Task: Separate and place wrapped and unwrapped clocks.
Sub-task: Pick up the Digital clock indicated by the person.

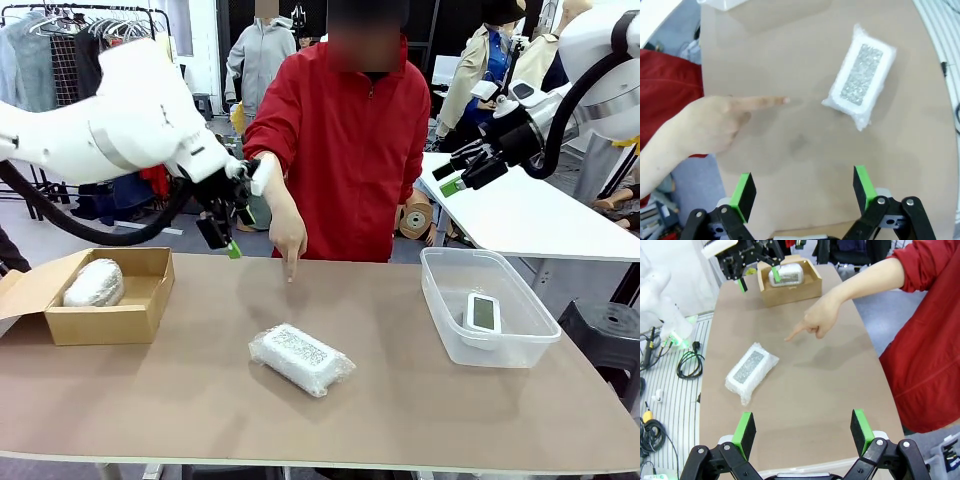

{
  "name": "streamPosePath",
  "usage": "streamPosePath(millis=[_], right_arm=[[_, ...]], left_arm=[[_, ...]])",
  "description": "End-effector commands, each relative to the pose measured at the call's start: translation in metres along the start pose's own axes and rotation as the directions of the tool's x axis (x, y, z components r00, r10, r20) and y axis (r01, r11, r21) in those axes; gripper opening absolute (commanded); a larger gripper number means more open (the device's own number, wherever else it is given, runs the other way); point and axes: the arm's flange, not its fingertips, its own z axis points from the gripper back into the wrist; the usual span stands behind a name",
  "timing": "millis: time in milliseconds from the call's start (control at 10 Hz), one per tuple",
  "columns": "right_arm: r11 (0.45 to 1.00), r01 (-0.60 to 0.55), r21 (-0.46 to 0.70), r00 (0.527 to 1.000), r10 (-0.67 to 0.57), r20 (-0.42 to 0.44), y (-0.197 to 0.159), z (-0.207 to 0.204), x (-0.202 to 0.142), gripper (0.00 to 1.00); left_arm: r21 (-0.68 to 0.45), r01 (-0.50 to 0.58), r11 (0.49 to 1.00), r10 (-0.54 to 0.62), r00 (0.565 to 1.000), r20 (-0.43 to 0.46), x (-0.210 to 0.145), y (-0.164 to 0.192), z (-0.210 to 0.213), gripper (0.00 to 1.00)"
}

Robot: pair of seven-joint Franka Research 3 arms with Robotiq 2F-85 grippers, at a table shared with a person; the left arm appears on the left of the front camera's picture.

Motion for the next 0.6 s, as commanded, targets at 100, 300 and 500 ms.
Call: streamPosePath(millis=[100, 300, 500], right_arm=[[1.000, -0.004, -0.001, 1.000, 0.004, 0.000, 0.003, 0.001, 0.001, 1.00], [1.000, -0.004, -0.001, 1.000, 0.004, 0.000, 0.003, 0.001, 0.001, 1.00], [1.000, -0.004, -0.001, 1.000, 0.004, 0.000, 0.003, 0.001, 0.001, 1.00]], left_arm=[[0.009, 0.034, 0.999, -0.033, 0.994, -0.101, 0.012, -0.016, -0.028, 1.00], [-0.011, 0.053, 0.999, -0.053, 0.998, -0.039, 0.004, -0.003, -0.007, 1.00], [0.005, 0.048, 0.999, -0.048, 0.996, -0.076, 0.014, -0.013, -0.030, 1.00]])
